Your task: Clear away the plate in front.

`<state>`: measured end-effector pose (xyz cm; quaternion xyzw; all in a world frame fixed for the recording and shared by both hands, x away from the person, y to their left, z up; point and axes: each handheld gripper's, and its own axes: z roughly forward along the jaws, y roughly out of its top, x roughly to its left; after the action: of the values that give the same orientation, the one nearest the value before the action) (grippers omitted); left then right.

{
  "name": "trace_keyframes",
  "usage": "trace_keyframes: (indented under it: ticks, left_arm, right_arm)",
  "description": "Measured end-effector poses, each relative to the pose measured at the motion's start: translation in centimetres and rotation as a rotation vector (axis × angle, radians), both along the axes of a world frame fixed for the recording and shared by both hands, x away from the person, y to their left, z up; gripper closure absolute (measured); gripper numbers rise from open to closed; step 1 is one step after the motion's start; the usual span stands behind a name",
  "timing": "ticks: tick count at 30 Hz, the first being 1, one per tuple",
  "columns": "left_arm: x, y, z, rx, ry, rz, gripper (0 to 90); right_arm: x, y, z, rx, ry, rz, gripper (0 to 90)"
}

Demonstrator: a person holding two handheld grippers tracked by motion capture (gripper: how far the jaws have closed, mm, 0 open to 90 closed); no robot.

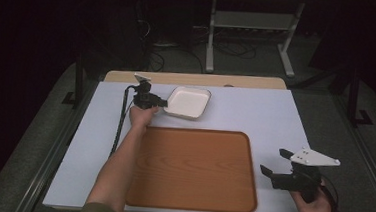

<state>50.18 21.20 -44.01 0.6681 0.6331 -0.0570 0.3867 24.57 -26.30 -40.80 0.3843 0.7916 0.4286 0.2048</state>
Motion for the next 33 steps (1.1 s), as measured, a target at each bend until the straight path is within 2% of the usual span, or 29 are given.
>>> trace_keyframes:
  ticks: [6,10,16,20,33]
  left_arm:
    - [-0.9,0.7,0.9,0.003,-0.03,0.002,88.8]
    - [-2.0,1.5,2.0,-0.01,-0.051,0.006,88.8]
    - [-3.2,2.0,2.8,-0.008,-0.066,0.002,88.8]
    - [-4.9,2.5,3.6,-0.002,-0.087,0.0,88.8]
    - [-8.8,3.5,4.1,0.006,-0.11,0.005,88.8]
  right_arm:
    - [0.0,0.0,0.0,0.001,0.001,-0.002,13.6]
    - [0.0,-0.1,0.0,0.012,0.001,-0.001,13.6]
    - [-0.1,0.2,0.0,0.002,0.001,0.002,13.5]
    - [-0.1,0.2,0.0,0.011,0.007,0.001,13.6]
    - [-0.5,-0.1,-0.1,0.026,0.013,-0.007,13.5]
